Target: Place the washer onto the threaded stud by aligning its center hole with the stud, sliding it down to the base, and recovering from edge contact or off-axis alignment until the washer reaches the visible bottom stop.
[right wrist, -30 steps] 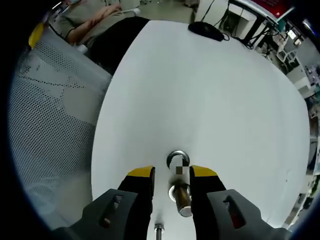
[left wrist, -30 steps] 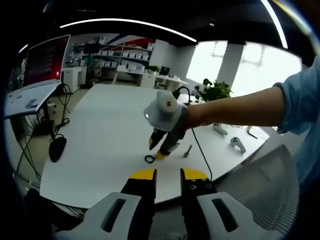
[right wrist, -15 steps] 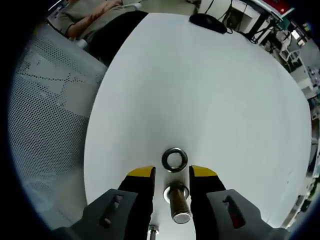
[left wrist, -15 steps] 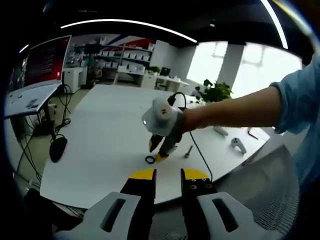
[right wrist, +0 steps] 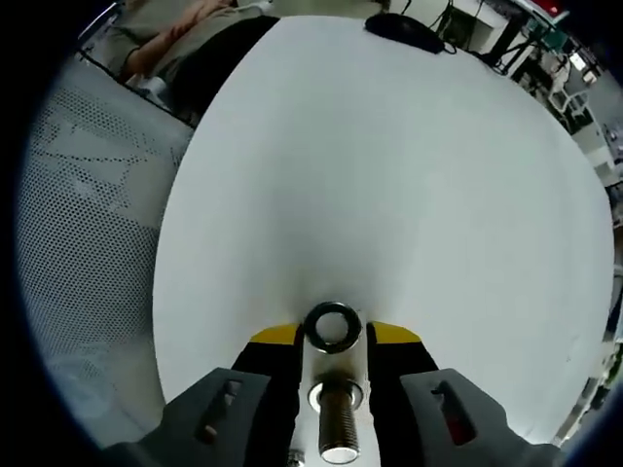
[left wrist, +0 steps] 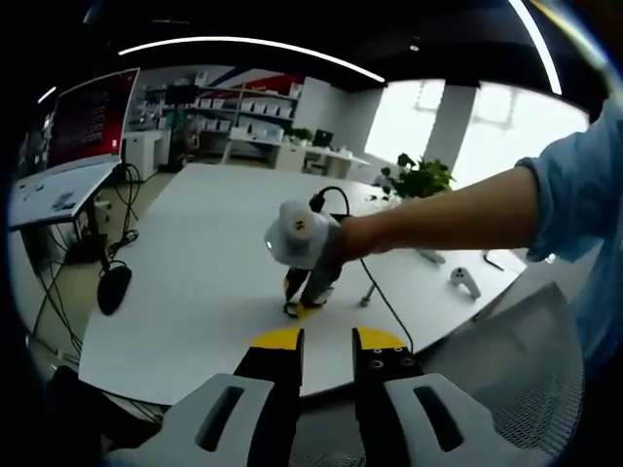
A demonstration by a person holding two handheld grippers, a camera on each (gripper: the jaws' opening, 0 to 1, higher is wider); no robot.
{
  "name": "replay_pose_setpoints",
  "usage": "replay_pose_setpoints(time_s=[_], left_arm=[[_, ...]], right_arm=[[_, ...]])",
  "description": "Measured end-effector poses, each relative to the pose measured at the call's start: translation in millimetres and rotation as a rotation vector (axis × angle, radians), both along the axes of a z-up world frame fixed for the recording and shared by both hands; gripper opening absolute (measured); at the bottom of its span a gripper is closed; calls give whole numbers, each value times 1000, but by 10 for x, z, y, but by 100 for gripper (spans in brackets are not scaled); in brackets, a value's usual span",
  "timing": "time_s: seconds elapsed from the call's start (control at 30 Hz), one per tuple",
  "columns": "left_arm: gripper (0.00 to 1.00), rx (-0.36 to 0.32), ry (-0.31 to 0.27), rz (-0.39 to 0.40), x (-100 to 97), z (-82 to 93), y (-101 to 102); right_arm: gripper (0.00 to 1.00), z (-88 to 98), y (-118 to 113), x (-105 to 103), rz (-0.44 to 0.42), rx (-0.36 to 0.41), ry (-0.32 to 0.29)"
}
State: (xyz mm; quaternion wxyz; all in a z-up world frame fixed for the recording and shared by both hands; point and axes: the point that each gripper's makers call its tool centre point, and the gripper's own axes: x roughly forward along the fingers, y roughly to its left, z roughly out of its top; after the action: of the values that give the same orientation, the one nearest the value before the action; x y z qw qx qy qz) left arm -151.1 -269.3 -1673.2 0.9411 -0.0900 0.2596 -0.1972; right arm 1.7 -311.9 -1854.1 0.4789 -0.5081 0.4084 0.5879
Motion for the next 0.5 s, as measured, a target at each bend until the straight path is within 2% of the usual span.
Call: replay_pose_setpoints(time_s=[0.13,0.27,0.5], left_arm=[[17,2,0,2,3,-1,2],[17,1,0,3,7,2,5],[17,2,-2,6,11,3,12]], right_arm=[[29,4,-7,-24,6,-6,19],[29,11,-2,-26,-28,5,32],[31,-17,-6,-32,18,-28,-2]])
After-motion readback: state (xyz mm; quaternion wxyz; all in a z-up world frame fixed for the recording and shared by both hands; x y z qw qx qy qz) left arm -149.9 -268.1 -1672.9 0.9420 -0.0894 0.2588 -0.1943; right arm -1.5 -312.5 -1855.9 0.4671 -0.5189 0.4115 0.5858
